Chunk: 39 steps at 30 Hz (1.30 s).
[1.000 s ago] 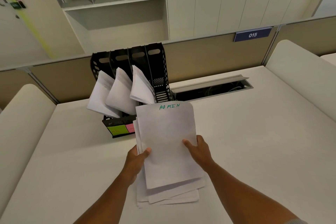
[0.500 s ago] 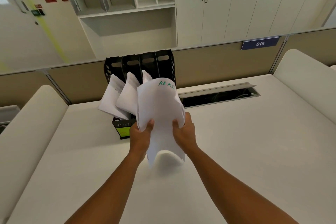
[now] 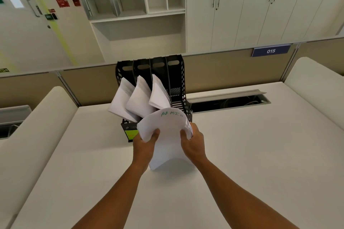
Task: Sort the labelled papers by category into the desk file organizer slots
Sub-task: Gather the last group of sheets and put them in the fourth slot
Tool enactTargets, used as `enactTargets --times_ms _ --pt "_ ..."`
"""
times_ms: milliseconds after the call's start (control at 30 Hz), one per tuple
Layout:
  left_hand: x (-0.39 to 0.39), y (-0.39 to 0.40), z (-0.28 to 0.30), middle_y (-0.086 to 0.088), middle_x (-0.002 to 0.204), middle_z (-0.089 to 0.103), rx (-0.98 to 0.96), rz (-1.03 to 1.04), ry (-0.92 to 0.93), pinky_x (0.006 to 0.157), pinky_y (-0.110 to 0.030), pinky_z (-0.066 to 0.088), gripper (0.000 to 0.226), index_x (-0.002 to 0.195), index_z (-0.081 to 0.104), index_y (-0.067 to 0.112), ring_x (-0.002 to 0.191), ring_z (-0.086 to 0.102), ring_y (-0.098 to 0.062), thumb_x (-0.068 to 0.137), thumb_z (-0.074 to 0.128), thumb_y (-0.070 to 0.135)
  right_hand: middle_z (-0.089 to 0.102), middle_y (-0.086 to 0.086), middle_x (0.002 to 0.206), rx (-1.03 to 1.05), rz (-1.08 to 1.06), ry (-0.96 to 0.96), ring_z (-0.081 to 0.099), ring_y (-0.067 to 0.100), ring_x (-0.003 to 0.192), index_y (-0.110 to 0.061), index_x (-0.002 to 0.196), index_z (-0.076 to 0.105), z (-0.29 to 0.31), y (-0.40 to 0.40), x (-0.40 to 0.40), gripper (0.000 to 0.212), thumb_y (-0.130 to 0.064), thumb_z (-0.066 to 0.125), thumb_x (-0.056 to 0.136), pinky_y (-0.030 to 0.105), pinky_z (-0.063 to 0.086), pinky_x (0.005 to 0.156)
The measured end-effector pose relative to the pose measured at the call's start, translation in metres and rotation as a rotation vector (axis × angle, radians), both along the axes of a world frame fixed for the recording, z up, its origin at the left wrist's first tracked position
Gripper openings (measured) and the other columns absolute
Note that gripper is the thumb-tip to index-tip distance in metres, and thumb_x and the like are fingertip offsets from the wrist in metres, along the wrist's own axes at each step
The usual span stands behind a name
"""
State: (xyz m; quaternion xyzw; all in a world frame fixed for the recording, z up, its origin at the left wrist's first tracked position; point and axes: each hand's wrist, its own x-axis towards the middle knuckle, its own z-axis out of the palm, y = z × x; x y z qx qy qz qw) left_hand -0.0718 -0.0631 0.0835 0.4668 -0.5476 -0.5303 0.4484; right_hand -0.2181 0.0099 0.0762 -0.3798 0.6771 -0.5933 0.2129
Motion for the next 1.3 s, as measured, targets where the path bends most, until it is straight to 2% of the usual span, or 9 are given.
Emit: enactTargets --times_ms 167,333,400,500,600,833,1033,1167,1300 --pt "0.002 0.003 0.005 0.004 0.098 0.068 -0.018 0.018 0.025 0.064 -0.025 0.056 0.023 0.099 0.058 0.038 0.09 0.067 -0.021 0.082 0.074 0.037 0.059 -0.018 0.087 -0.046 -0.009 0.001 0.064 0.008 0.076 -0.03 0.103 0.05 0.004 0.003 0.001 0.015 -0.032 0.059 0.092 0.015 0.055 0.061" --pt "0.004 0.005 0.001 -0.003 0.105 0.067 0.032 0.01 -0.051 0.079 -0.04 0.058 0.036 0.111 0.056 0.031 0.096 0.064 -0.024 0.081 0.076 0.036 0.059 -0.019 0.087 0.027 0.029 0.026 0.063 0.008 0.078 -0.032 0.104 0.05 -0.012 0.013 -0.003 0.018 -0.026 0.061 0.091 0.015 0.054 0.065" --pt "0.007 0.007 -0.001 -0.001 0.1 0.068 0.042 0.021 -0.059 0.072 -0.034 0.057 0.032 0.108 0.058 0.03 0.095 0.065 -0.025 0.081 0.076 0.036 0.06 -0.016 0.087 0.051 0.022 0.031 0.063 0.009 0.078 -0.03 0.103 0.052 -0.019 0.016 -0.005 0.014 -0.024 0.06 0.092 0.017 0.055 0.068" --pt "0.011 0.01 0.0 0.001 0.092 0.071 0.033 0.025 -0.042 0.056 -0.021 0.054 0.029 0.1 0.064 0.026 0.087 0.068 -0.022 0.078 0.077 0.04 0.058 -0.022 0.083 0.05 0.001 0.022 0.061 0.003 0.074 -0.03 0.102 0.052 -0.018 0.019 -0.005 0.016 -0.019 0.059 0.093 0.008 0.05 0.062" --pt "0.013 0.011 0.003 -0.002 0.086 0.074 0.032 0.042 -0.001 0.052 -0.021 0.054 0.037 0.096 0.069 0.02 0.077 0.071 -0.022 0.071 0.08 0.045 0.057 -0.023 0.08 0.001 -0.018 0.021 0.06 0.0 0.072 -0.031 0.097 0.052 -0.01 0.019 -0.004 0.019 -0.014 0.058 0.092 0.002 0.046 0.057" --pt "0.021 0.011 0.001 -0.005 0.089 0.074 0.068 0.022 0.03 0.057 -0.027 0.056 0.039 0.097 0.07 0.016 0.079 0.07 -0.024 0.071 0.082 0.042 0.059 -0.017 0.086 0.015 0.018 0.026 0.061 0.003 0.076 -0.03 0.102 0.051 -0.008 0.021 -0.003 0.018 -0.02 0.062 0.091 0.008 0.049 0.059" --pt "0.027 0.015 -0.01 -0.007 0.1 0.072 0.137 -0.01 -0.04 0.075 -0.041 0.059 0.044 0.11 0.065 0.014 0.09 0.068 -0.028 0.075 0.081 0.035 0.059 -0.015 0.085 0.076 0.041 0.093 0.061 0.004 0.073 -0.028 0.1 0.052 -0.022 0.027 -0.005 0.016 -0.022 0.064 0.09 0.007 0.047 0.058" --pt "0.03 0.017 -0.014 -0.006 0.097 0.072 0.134 -0.008 -0.062 0.069 -0.033 0.056 0.037 0.107 0.066 0.013 0.089 0.069 -0.027 0.079 0.079 0.033 0.06 -0.013 0.091 0.106 0.036 0.101 0.06 0.003 0.074 -0.019 0.111 0.058 -0.028 0.027 -0.006 0.021 -0.022 0.064 0.091 0.003 0.044 0.06" --pt "0.029 0.017 -0.009 -0.006 0.094 0.072 0.08 0.048 -0.041 0.06 -0.026 0.056 0.038 0.105 0.066 0.013 0.085 0.069 -0.025 0.077 0.08 0.034 0.061 -0.011 0.086 0.075 0.017 0.092 0.061 0.007 0.074 -0.022 0.106 0.057 -0.021 0.023 -0.004 0.016 -0.022 0.064 0.091 0.013 0.051 0.065"
